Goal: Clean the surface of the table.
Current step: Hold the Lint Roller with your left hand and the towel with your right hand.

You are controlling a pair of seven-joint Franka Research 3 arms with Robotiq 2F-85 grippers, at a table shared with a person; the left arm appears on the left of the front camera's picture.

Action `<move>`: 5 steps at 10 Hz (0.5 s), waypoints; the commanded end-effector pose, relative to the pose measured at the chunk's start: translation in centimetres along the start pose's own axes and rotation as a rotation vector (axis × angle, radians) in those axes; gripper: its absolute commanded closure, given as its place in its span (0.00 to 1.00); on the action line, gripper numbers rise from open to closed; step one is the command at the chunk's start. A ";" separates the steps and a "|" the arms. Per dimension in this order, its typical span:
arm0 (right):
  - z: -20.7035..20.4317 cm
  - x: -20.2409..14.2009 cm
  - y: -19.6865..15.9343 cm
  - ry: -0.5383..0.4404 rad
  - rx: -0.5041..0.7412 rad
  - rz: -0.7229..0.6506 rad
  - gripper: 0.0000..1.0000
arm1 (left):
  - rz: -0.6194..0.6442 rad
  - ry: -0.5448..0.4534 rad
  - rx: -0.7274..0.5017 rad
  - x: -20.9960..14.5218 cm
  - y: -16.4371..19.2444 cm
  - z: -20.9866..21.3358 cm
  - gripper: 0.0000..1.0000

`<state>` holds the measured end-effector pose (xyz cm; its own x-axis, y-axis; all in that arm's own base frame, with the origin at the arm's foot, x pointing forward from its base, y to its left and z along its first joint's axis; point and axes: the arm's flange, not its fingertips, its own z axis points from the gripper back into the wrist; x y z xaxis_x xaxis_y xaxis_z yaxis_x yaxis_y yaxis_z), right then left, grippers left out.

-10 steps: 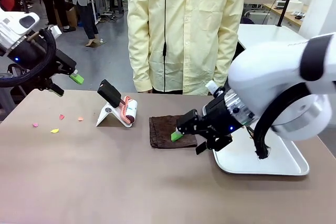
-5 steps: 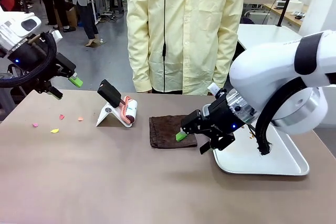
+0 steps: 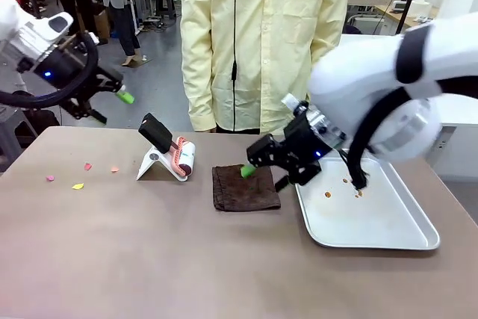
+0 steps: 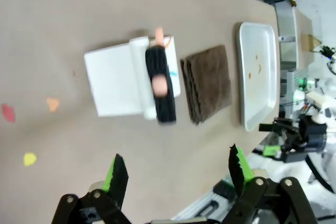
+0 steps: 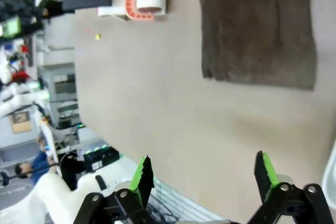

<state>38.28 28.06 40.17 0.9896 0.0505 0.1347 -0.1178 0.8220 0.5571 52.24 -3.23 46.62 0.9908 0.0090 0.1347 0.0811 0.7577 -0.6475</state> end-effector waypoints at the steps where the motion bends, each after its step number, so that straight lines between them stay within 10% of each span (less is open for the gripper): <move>1: -2.7 4.7 1.5 -0.025 -0.120 -0.045 0.00 | 0.040 0.013 -0.018 3.4 -0.3 -1.7 0.00; 5: -7.5 9.3 0.3 -0.076 -0.239 -0.080 0.00 | 0.102 0.120 -0.005 4.6 1.7 -5.3 0.00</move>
<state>46.61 31.12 35.27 0.9871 -0.0199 0.1590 -0.0464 0.9143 0.4024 57.13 -5.19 41.84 0.9997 0.0007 0.0229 0.0148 0.7445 -0.6675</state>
